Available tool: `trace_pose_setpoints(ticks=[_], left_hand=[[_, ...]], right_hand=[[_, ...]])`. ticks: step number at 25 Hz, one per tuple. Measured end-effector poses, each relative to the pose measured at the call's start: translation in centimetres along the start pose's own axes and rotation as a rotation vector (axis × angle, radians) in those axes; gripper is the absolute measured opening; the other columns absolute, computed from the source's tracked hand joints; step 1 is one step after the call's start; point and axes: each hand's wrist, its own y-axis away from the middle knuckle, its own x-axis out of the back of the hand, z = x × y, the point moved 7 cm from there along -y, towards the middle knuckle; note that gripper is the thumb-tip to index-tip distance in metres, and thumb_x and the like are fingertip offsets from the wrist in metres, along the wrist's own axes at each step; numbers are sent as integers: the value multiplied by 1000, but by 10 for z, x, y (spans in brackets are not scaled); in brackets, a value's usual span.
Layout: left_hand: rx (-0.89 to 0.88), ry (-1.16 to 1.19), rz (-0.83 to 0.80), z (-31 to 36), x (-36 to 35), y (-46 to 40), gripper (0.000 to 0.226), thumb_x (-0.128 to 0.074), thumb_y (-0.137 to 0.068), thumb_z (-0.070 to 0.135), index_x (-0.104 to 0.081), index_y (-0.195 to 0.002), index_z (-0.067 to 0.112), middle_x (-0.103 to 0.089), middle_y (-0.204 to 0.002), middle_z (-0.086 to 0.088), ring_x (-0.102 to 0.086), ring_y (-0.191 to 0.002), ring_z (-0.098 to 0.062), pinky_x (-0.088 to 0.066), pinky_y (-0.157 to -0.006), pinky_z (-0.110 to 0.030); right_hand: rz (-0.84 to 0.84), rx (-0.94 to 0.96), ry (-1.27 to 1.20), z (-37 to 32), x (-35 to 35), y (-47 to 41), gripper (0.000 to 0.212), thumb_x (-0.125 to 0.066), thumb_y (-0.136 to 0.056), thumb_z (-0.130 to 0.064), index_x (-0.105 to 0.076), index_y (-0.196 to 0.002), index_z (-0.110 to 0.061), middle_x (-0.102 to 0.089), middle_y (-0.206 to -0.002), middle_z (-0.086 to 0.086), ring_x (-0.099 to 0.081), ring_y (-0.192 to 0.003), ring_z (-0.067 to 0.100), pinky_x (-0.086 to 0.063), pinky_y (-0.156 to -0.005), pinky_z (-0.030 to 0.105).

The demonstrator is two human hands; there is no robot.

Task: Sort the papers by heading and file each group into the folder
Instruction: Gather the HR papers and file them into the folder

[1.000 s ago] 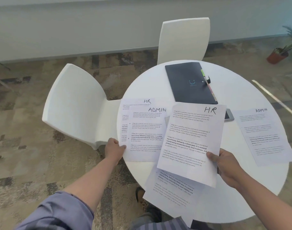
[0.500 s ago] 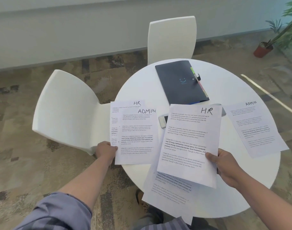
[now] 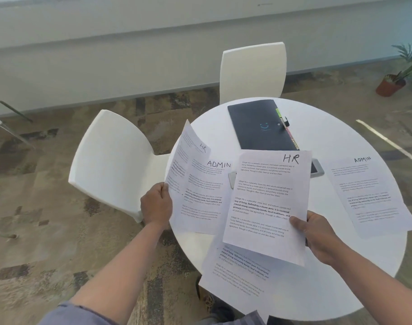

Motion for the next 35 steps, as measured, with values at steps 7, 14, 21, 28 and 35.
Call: trace_pose_setpoints(ticks=[7, 14, 21, 28, 35], left_hand=[[-256, -35, 203, 74, 26, 30, 36, -50, -105, 20, -57, -70, 13, -50, -54, 6, -44, -52, -17, -33, -49, -31], [-256, 63, 402, 143, 44, 97, 24, -55, -103, 18, -77, -97, 10, -69, -75, 3, -57, -67, -17, -34, -56, -5], [24, 615, 252, 159, 25, 154, 15, -63, -101, 19, -77, -96, 17, -77, -95, -6, -70, -83, -20, -61, -68, -27], [245, 765, -26, 139, -31, 189, 18, -65, -100, 19, -74, -104, 4, -76, -109, -21, -70, -96, -32, -59, -93, -52], [347, 768, -147, 119, -72, 208, 14, -65, -100, 16, -74, -101, 5, -78, -104, -14, -71, -98, -29, -60, -90, -43]], right_hand=[[-68, 40, 14, -1, 36, -9, 19, -58, -103, -9, -70, -117, -13, -79, -109, 6, -73, -103, 34, -57, -94, 54], [-165, 86, 7, -12, 85, -14, 19, -57, -103, -8, -70, -117, -12, -78, -110, 8, -73, -102, 34, -57, -91, 51], [-242, 105, -61, -30, 121, -10, 19, -58, -103, -7, -68, -118, -12, -76, -115, 8, -72, -104, 32, -58, -82, 45], [-292, 100, -245, -50, 125, 7, 21, -57, -103, -4, -67, -119, -10, -75, -117, 7, -70, -108, 30, -57, -84, 44], [-395, 132, -365, -58, 122, 26, 24, -52, -105, -9, -66, -124, -8, -76, -120, 7, -74, -106, 26, -63, -76, 38]])
